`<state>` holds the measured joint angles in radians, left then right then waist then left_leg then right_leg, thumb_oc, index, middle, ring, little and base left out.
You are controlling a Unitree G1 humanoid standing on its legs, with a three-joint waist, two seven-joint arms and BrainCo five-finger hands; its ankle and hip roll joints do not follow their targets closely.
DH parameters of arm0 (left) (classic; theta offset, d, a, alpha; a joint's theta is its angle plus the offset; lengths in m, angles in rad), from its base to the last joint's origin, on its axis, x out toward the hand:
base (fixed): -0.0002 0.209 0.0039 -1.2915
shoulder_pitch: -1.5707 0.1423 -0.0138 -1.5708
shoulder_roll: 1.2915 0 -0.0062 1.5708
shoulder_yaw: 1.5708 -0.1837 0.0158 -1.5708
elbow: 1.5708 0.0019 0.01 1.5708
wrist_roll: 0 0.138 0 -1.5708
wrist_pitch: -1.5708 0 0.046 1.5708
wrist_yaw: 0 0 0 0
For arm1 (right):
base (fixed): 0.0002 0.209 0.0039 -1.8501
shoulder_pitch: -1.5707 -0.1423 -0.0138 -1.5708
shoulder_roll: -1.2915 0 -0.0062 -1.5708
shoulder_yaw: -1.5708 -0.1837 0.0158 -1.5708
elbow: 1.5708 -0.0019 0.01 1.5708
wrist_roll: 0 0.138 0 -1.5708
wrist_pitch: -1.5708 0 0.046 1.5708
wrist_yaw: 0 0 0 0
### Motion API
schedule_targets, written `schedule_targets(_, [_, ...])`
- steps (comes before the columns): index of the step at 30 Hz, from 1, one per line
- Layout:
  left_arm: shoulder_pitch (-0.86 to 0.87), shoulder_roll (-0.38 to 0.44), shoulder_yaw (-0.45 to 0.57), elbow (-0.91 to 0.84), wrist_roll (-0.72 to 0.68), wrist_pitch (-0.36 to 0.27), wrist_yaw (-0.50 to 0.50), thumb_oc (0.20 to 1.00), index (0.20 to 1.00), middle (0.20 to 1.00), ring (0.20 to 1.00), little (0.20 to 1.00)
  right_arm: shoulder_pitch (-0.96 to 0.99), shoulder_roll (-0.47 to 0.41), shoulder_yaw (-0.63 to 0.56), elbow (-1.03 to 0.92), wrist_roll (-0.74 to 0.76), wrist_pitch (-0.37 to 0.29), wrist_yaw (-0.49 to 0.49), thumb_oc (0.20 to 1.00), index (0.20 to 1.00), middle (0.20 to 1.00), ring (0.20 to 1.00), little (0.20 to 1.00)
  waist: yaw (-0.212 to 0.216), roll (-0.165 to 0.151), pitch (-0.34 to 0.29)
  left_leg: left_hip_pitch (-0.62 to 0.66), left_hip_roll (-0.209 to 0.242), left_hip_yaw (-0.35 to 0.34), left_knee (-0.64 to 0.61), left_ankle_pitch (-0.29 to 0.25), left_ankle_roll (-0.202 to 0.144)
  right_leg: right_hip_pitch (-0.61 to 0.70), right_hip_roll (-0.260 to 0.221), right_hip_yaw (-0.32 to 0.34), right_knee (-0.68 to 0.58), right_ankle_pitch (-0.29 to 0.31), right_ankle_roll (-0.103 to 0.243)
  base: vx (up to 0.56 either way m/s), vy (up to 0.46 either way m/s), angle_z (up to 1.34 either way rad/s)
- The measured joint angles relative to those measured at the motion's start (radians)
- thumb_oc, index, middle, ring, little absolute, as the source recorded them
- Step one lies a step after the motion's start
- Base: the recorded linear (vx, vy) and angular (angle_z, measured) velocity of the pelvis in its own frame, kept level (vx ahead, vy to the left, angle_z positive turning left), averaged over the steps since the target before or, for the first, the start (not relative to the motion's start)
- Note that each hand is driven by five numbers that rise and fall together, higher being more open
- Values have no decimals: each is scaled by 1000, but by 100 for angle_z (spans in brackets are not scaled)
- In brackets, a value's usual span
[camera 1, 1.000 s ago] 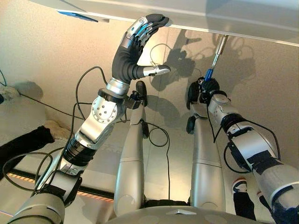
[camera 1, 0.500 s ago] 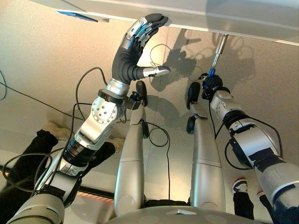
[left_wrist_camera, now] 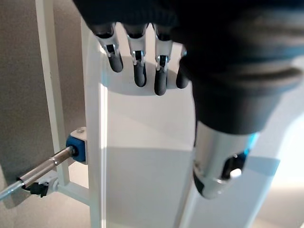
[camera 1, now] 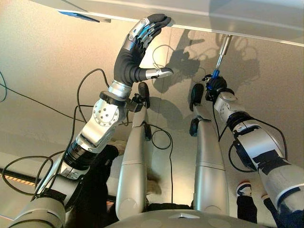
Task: Raise the hospital bed
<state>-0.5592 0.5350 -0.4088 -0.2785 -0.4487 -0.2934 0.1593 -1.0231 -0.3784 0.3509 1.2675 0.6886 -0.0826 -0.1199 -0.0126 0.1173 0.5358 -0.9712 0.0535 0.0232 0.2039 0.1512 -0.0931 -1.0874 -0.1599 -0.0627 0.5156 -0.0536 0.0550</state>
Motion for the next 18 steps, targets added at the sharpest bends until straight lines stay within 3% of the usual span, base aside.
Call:
schedule_targets(11, [23,13,34,-11,-2,1,1,1000,1000,1000,1000,1000,-7,29,60,-21,-141,14,-25,200,200,200,200,200,-4,1,0,0,3,0,5,0,0,1,2,-2,2,3,-3,0,0,0])
schedule_targets(18, [43,12,77,-13,-1,1,3,1000,1000,1000,1000,1000,45,33,96,-176,-235,59,-40,200,200,200,200,200,-21,2,-1,1,10,2,9,1,-2,2,8,-2,3,7,-8,-2,5,0])
